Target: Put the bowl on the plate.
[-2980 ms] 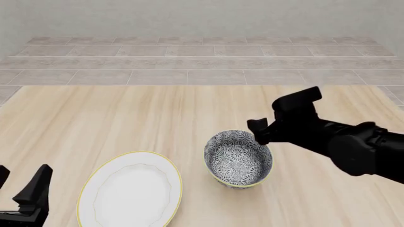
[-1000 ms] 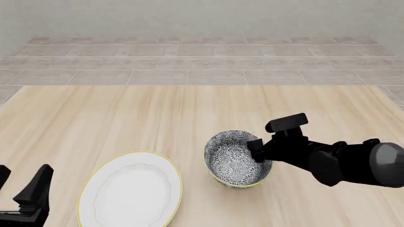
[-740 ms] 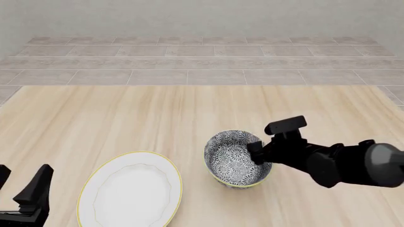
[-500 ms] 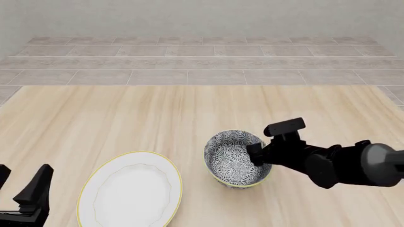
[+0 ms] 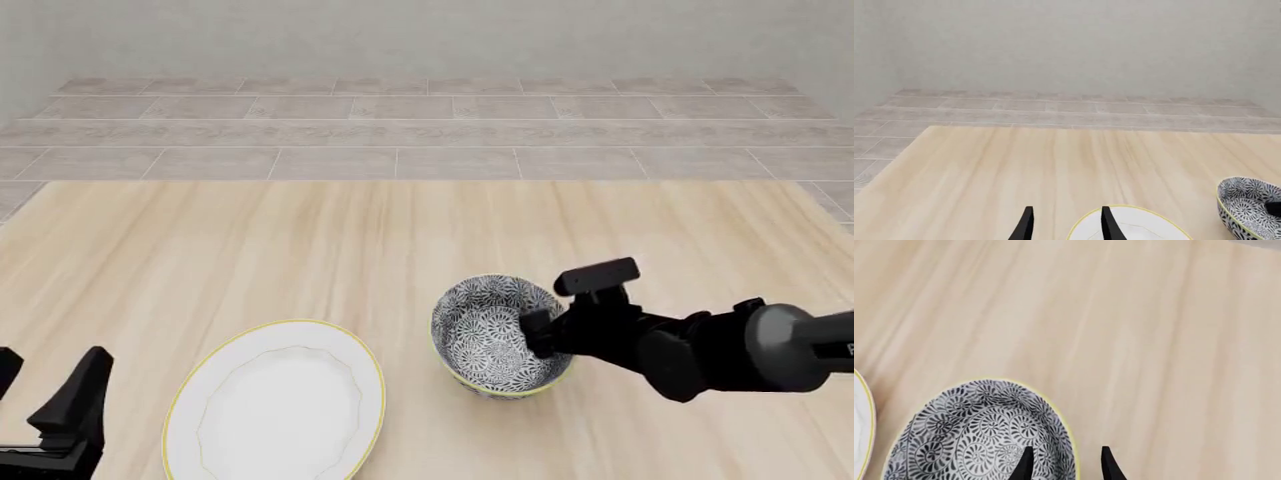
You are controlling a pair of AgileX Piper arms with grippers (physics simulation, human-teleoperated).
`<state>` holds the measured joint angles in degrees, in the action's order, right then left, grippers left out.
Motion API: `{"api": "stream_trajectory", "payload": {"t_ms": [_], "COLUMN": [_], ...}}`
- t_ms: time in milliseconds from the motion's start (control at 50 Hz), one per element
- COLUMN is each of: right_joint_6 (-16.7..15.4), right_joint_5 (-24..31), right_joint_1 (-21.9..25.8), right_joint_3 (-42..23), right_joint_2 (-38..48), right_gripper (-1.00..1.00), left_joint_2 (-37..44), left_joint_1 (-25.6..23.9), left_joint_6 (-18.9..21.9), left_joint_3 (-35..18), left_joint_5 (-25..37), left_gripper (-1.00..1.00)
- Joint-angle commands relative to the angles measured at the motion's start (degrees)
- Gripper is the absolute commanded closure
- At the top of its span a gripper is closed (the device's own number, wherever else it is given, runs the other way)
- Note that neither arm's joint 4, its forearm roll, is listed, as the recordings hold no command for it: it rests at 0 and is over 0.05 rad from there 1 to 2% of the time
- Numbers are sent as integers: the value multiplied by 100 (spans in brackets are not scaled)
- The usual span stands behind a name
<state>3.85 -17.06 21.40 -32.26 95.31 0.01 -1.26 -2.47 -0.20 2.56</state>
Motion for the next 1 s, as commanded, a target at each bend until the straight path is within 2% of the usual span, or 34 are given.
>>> {"api": "stream_trajectory", "payload": {"t_ms": [20,160,180,200,240,400,740,860,1000], "right_joint_6": [33,33,-24,-162,-229,-233,-27,104,78], "right_joint_5": [-105,-126,-129,-141,-119,-47,26,227,509], "right_joint_1": [9,149,98,118,86,113,176,190,185], "right_joint_3": [8,55,51,72,82,98,79,0,-135], "right_joint_2": [169,132,121,94,36,-123,-297,-547,-833], "right_gripper": [-100,-100,100,100,100,100,100,100,100], "left_joint_2": [0,0,0,0,0,0,0,0,0], "left_joint_1": [15,26,26,28,29,36,15,10,2], "left_joint_6": [-2,2,4,4,3,-5,-11,-21,-27], "left_joint_3": [6,8,7,7,8,13,14,16,16], "left_joint_5": [8,12,13,12,16,17,16,20,26], "left_gripper": [-100,-100,-100,-100,-100,-100,-100,-100,-100]}}
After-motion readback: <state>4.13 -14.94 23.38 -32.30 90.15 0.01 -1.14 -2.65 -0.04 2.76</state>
